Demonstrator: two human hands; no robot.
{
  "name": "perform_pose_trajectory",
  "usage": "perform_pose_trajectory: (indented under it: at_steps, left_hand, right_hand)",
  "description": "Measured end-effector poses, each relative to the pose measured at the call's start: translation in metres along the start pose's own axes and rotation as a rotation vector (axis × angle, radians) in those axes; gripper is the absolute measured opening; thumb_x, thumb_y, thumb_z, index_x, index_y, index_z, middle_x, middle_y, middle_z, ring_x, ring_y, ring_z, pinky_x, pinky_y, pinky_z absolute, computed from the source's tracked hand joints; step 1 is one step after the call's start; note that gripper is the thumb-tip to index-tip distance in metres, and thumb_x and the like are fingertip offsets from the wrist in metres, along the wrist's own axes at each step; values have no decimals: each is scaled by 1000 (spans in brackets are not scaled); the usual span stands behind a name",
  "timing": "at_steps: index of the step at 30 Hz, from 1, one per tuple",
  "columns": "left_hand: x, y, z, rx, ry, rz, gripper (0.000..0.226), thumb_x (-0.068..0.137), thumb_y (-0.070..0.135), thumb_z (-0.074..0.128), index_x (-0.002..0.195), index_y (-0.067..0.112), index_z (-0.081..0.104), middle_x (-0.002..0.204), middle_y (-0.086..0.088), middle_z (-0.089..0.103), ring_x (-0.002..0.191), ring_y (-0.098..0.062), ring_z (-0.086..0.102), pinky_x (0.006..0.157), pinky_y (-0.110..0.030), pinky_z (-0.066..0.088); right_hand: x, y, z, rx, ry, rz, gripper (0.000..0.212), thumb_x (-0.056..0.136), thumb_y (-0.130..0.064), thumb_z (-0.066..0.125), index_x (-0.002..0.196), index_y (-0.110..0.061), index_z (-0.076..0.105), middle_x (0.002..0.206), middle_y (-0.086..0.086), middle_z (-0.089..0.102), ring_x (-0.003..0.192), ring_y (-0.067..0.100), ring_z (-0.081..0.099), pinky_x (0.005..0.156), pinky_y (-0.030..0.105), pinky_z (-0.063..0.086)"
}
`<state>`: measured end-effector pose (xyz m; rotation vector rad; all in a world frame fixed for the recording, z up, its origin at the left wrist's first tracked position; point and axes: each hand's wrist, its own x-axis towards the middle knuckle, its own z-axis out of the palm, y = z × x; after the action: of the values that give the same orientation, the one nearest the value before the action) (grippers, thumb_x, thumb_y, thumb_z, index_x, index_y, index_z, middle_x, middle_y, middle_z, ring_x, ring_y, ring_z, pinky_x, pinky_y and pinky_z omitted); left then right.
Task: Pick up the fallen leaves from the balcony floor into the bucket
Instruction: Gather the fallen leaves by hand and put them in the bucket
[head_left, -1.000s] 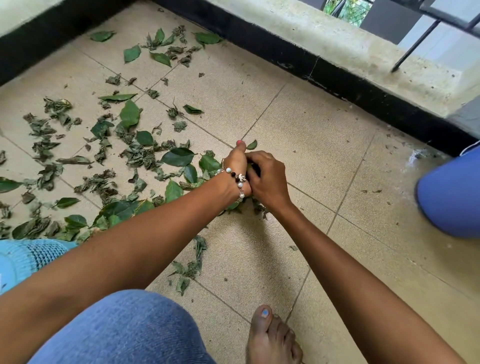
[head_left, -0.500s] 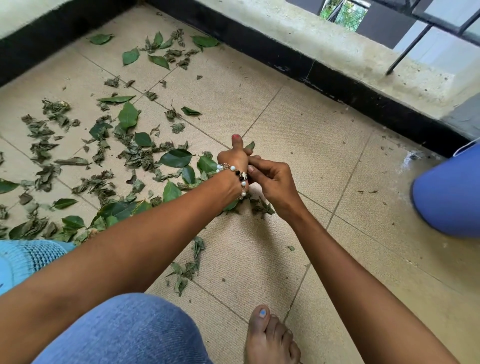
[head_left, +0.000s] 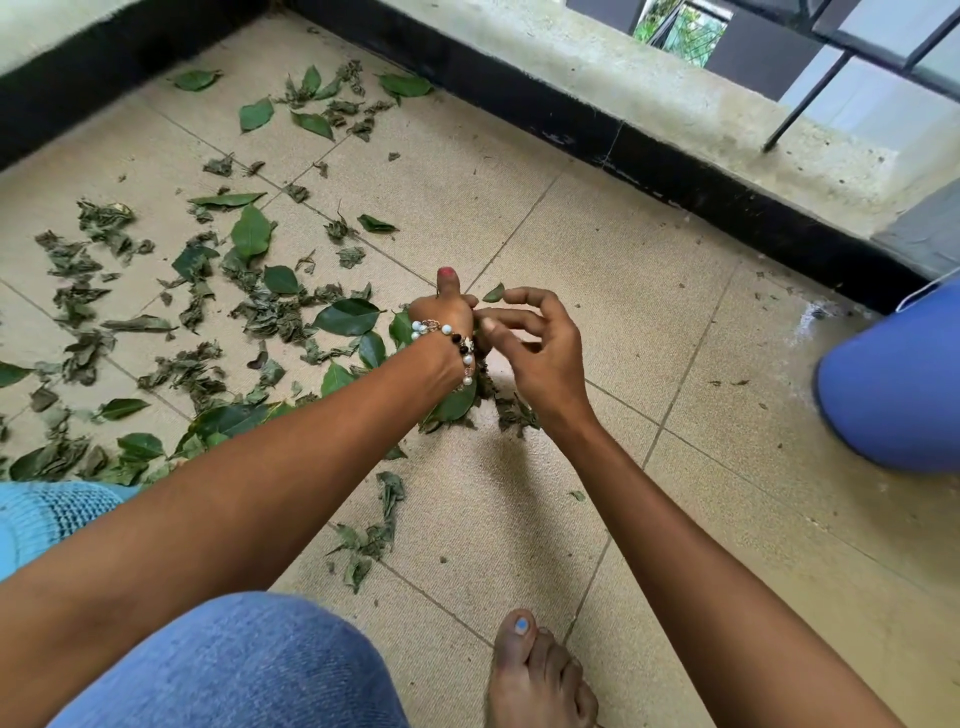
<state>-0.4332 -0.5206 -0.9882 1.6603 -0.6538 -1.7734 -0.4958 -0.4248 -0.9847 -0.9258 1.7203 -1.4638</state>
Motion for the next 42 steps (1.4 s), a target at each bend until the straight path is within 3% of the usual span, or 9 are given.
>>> perform_pose_trajectory:
  at_steps: [4,7,10,16,21,27,31,38,42]
  left_hand:
    - [6,2,-14,-54,-34,-2,45,101,44,43,76,8,50,57,-3,50,36,-11,36,34,-14,26]
    - [17,9,-20,-71,-39,-3,45,99,46,45,73,10,50,57,-1,46,38,-11,36,33,-14,25]
    - [18,9,-23,-67,-31,17,45,99,46,47,72,10,50,57,-1,45,37,-10,36,34,-15,26]
    - [22,10,-28,-93,-29,6,45,100,45,45,72,10,49,56,-1,43,33,-9,35,34,-14,24]
    - [27,15,-37,-116,-13,12,45,101,43,44,72,9,47,57,-2,40,31,-9,33,34,-13,24]
    - [32,18,-50,-126,4,16,45,102,42,42,72,9,47,55,-1,41,28,-8,32,34,-12,22]
    - [31,18,-53,-92,13,12,44,102,41,43,71,9,48,56,-2,42,27,-8,31,32,-12,22]
    - [30,14,-54,38,-57,-69,45,101,41,46,69,10,50,57,-1,44,29,-8,34,34,-11,23]
    - [24,13,-48,184,-171,-76,46,99,47,46,81,6,60,58,0,50,40,-10,36,36,-14,27]
  right_hand:
    - [0,16,-19,-109,150,202,27,83,-19,74,106,-17,60,93,4,67,89,17,65,71,31,55]
    - [-4,35,-39,-747,-33,358,58,72,-37,81,117,-16,51,114,6,52,102,22,53,80,35,49]
    - [-15,45,-43,-963,-206,461,82,61,-43,87,123,-18,40,127,12,39,117,30,40,84,39,42]
    - [-8,43,-19,-758,-285,242,32,78,-2,76,105,-5,60,106,10,55,71,6,51,54,10,36]
    - [-1,40,4,-540,-131,187,35,82,-15,75,113,-13,59,115,9,56,92,14,62,80,18,54]
    - [-2,46,29,-854,-286,163,84,74,-46,77,144,-22,37,139,10,34,130,28,31,105,42,37]
    - [0,54,26,-804,-206,88,59,82,-25,74,136,-14,52,116,7,52,102,16,46,84,9,34]
    - [13,44,5,-195,11,436,23,76,-2,76,90,-17,67,99,8,69,88,26,71,71,41,61]
    - [22,30,2,21,87,389,24,74,0,78,92,-13,70,96,7,72,90,28,71,76,35,58]
